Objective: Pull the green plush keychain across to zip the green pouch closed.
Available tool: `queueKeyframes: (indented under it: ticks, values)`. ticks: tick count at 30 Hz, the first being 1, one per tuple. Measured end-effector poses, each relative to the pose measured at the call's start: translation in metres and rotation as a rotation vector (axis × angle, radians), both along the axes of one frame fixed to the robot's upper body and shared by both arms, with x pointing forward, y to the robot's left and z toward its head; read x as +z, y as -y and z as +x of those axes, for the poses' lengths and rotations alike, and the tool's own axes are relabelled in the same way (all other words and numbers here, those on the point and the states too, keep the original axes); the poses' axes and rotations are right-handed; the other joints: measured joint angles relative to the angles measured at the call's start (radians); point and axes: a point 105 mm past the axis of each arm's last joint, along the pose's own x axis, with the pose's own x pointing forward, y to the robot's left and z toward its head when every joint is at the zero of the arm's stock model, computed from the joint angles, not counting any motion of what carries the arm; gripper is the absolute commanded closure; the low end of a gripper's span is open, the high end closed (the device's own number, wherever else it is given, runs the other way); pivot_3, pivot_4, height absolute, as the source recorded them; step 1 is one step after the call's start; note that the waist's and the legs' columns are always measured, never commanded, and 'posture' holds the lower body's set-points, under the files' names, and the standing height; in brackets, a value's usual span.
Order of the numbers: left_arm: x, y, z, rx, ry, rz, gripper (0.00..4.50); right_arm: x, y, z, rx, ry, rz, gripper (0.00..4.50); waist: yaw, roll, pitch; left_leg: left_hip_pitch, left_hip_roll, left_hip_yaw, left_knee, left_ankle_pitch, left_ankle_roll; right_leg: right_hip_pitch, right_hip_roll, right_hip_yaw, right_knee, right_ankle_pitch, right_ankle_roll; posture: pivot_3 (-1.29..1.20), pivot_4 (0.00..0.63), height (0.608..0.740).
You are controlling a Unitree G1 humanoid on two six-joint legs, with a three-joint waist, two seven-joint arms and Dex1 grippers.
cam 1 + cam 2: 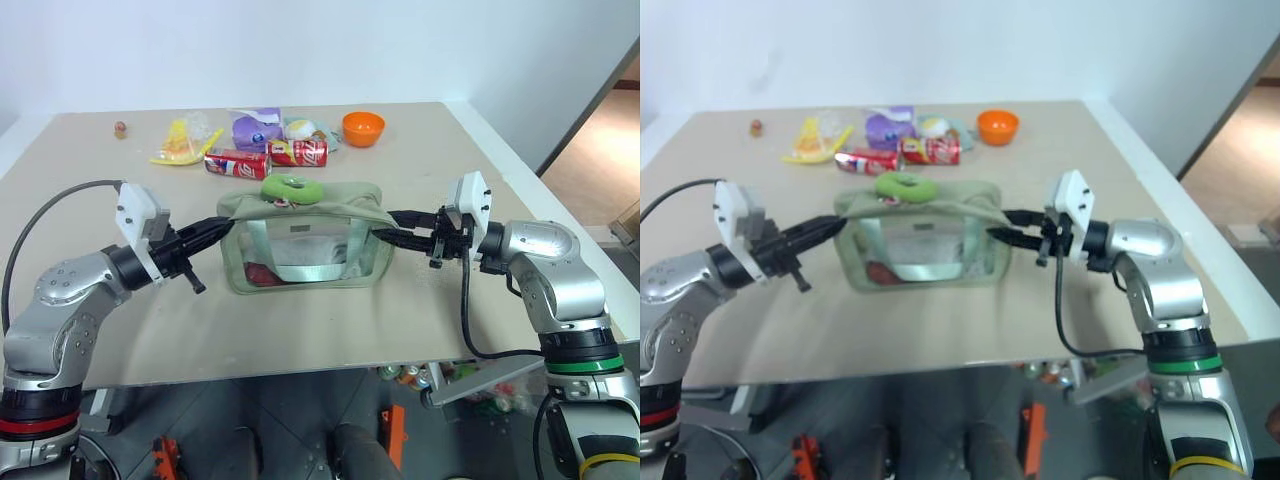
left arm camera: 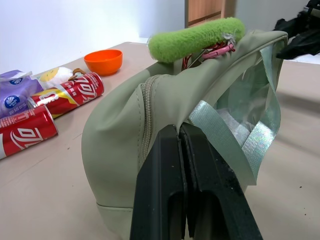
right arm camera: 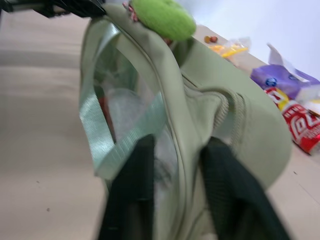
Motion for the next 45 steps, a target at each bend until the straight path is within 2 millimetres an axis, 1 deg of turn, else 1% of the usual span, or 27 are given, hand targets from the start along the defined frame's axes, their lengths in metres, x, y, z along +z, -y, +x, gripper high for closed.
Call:
queueKeyframes:
  ticks: [1,2,5,6,7,8,9,11,14,16,18,22,23,24,26,27,29,31,32,34,35,41,45]
  values:
    - [0.0,0.0,0.0,-0.001,-0.001,0.0,4.5,0.007,-0.003,0.0,0.009,0.011,0.008,1.71,0.0,0.0,0.0,0.0,0.0,0.0,0.0,0.0,0.0,0.0,0.0,0.0,0.0,0.0,0.0,0.0,0.15,0.74]
    - [0.0,0.002,0.0,-0.005,-0.001,0.0,4.5,0.015,-0.005,-0.001,0.015,0.03,0.013,1.34,0.0,0.0,0.0,0.0,0.0,0.0,0.0,0.0,0.0,0.0,0.0,0.0,0.0,0.0,0.0,0.0,0.15,0.74]
    - [0.0,0.004,0.0,-0.01,-0.002,-0.002,4.5,0.054,-0.02,-0.007,0.057,0.141,0.034,0.28,0.0,0.0,0.0,0.0,0.0,0.0,0.0,0.0,0.0,0.0,0.0,0.0,0.0,0.0,0.0,0.0,0.15,0.74]
    - [0.0,0.005,0.0,-0.012,-0.003,-0.003,4.5,0.066,-0.025,-0.011,0.073,0.174,0.045,0.02,0.001,0.0,0.0,0.0,0.0,0.0,0.0,0.0,0.0,0.0,0.0,0.0,0.0,0.0,0.0,0.0,0.15,0.74]
    - [0.0,0.005,0.0,-0.012,-0.003,-0.003,4.5,0.077,-0.034,-0.014,0.089,0.202,0.073,0.02,0.001,0.0,0.0,0.0,0.0,0.0,0.0,0.0,0.0,0.0,0.0,0.0,0.0,0.0,0.0,0.0,0.15,0.74]
    - [0.0,0.005,0.0,-0.013,-0.003,-0.003,4.5,0.085,-0.041,-0.016,0.105,0.219,0.096,0.02,0.001,0.0,0.0,0.0,0.0,0.0,0.0,0.0,0.0,0.0,0.0,0.0,0.0,0.0,0.0,0.0,0.15,0.74]
    - [0.0,0.007,0.0,-0.017,-0.003,-0.002,4.5,0.092,-0.054,-0.018,0.128,0.236,0.12,0.02,0.001,0.0,0.0,0.0,0.0,0.0,-0.001,0.0,0.0,0.0,0.0,0.0,0.0,0.0,0.0,0.0,0.15,0.74]
    - [-0.001,0.01,0.0,-0.026,-0.005,-0.003,4.5,0.093,-0.067,-0.02,0.154,0.235,0.138,0.02,0.005,-0.001,-0.001,0.0,0.0,0.0,0.0,0.0,0.0,0.0,-0.001,-0.001,0.0,-0.001,0.0,0.0,0.15,0.74]
    - [-0.001,0.013,-0.001,-0.037,-0.004,-0.009,4.5,0.08,-0.084,-0.015,0.182,0.217,0.117,0.02,0.009,-0.001,-0.001,-0.001,-0.002,0.0,0.0,0.0,0.0,0.001,-0.004,-0.001,-0.001,-0.001,0.001,0.0,0.15,0.74]
    - [-0.001,0.015,-0.001,-0.04,-0.004,-0.013,4.5,0.067,-0.086,-0.003,0.158,0.191,0.098,0.02,0.011,-0.001,-0.001,-0.001,-0.004,0.0,0.0,0.0,0.0,0.001,-0.006,-0.001,-0.002,-0.002,0.003,0.0,0.15,0.74]
    - [-0.001,0.017,-0.001,-0.039,-0.001,-0.015,4.5,0.059,-0.084,0.006,0.134,0.167,0.086,0.02,0.013,-0.001,-0.001,-0.002,-0.005,0.001,0.0,0.0,0.0,0.001,-0.007,-0.001,-0.002,-0.001,0.003,0.0,0.15,0.74]
    - [-0.001,0.018,-0.001,-0.037,0.0,-0.016,4.5,0.048,-0.083,0.012,0.132,0.143,0.046,0.02,0.015,-0.001,-0.001,-0.002,-0.004,0.0,-0.001,0.0,0.0,0.0,-0.006,-0.001,-0.002,-0.002,0.003,0.0,0.15,0.74]
    - [-0.001,0.018,-0.001,-0.036,0.001,-0.017,4.5,0.045,-0.084,0.013,0.135,0.133,0.033,0.53,0.015,-0.001,-0.001,-0.002,-0.004,0.0,-0.001,0.0,0.0,0.0,-0.006,-0.002,-0.002,-0.003,0.003,0.0,0.15,0.74]
    - [-0.001,0.018,-0.001,-0.036,0.002,-0.017,4.5,0.042,-0.083,0.015,0.135,0.125,0.022,0.79,0.016,-0.001,-0.001,-0.002,-0.004,0.0,-0.001,0.0,0.0,0.0,-0.006,-0.002,-0.002,-0.003,0.003,0.0,0.15,0.74]
    - [-0.001,0.018,-0.001,-0.035,0.002,-0.018,4.5,0.038,-0.083,0.016,0.138,0.119,0.005,1.53,0.016,-0.001,-0.001,-0.002,-0.004,0.0,-0.001,0.0,0.0,0.0,-0.006,-0.002,-0.002,-0.003,0.003,0.0,0.15,0.74]
    - [-0.001,0.019,-0.001,-0.035,0.002,-0.019,4.5,0.037,-0.083,0.016,0.139,0.118,-0.002,1.77,0.016,-0.001,-0.001,-0.002,-0.005,0.0,-0.001,0.0,0.0,0.001,-0.006,-0.002,-0.002,-0.003,0.003,0.0,0.15,0.74]
    - [-0.001,0.019,-0.001,-0.033,0.002,-0.02,4.5,0.035,-0.082,0.017,0.141,0.113,-0.006,2.56,0.016,-0.001,-0.001,-0.002,-0.005,0.0,-0.001,0.0,0.0,0.001,-0.006,-0.002,-0.002,-0.003,0.003,0.0,0.15,0.74]
    - [-0.001,0.019,0.0,-0.031,0.003,-0.02,4.5,0.034,-0.082,0.017,0.141,0.11,-0.008,3.17,0.016,-0.001,-0.001,-0.002,-0.004,0.0,-0.001,0.0,0.0,0.001,-0.006,-0.002,-0.002,-0.002,0.003,0.0,0.15,0.74]
    - [-0.002,0.019,0.0,-0.028,0.002,-0.02,4.5,0.034,-0.082,0.017,0.141,0.11,-0.009,3.59,0.016,-0.001,-0.001,-0.002,-0.004,0.0,-0.001,0.0,0.0,0.001,-0.006,-0.002,-0.002,-0.002,0.003,0.0,0.15,0.74]
    - [-0.002,0.02,0.0,-0.027,0.002,-0.02,4.5,0.034,-0.082,0.017,0.138,0.111,-0.014,4.26,0.016,-0.001,-0.001,-0.002,-0.005,0.0,-0.001,0.0,0.0,0.001,-0.006,-0.002,-0.002,-0.003,0.003,0.0,0.15,0.74]
    - [-0.002,0.02,0.0,-0.028,0.001,-0.02,4.5,0.034,-0.082,0.018,0.137,0.111,-0.015,4.39,0.016,-0.001,-0.001,-0.002,-0.005,0.0,-0.001,0.0,0.0,0.001,-0.006,-0.002,-0.002,-0.003,0.003,0.0,0.15,0.74]
    - [-0.003,0.022,0.001,-0.029,0.001,-0.017,4.5,0.033,-0.082,0.018,0.133,0.115,-0.021,4.39,0.017,-0.001,-0.001,-0.002,-0.005,0.0,-0.001,0.0,0.0,0.001,-0.006,-0.002,-0.002,-0.003,0.003,0.0,0.15,0.74]
    - [0.0,0.024,0.004,-0.017,0.014,-0.009,4.5,0.037,-0.078,0.019,0.116,0.137,-0.01,4.39,0.02,-0.001,-0.001,-0.002,-0.005,0.0,-0.001,0.0,0.0,0.001,-0.006,-0.002,-0.002,-0.003,0.003,0.0,0.15,0.74]
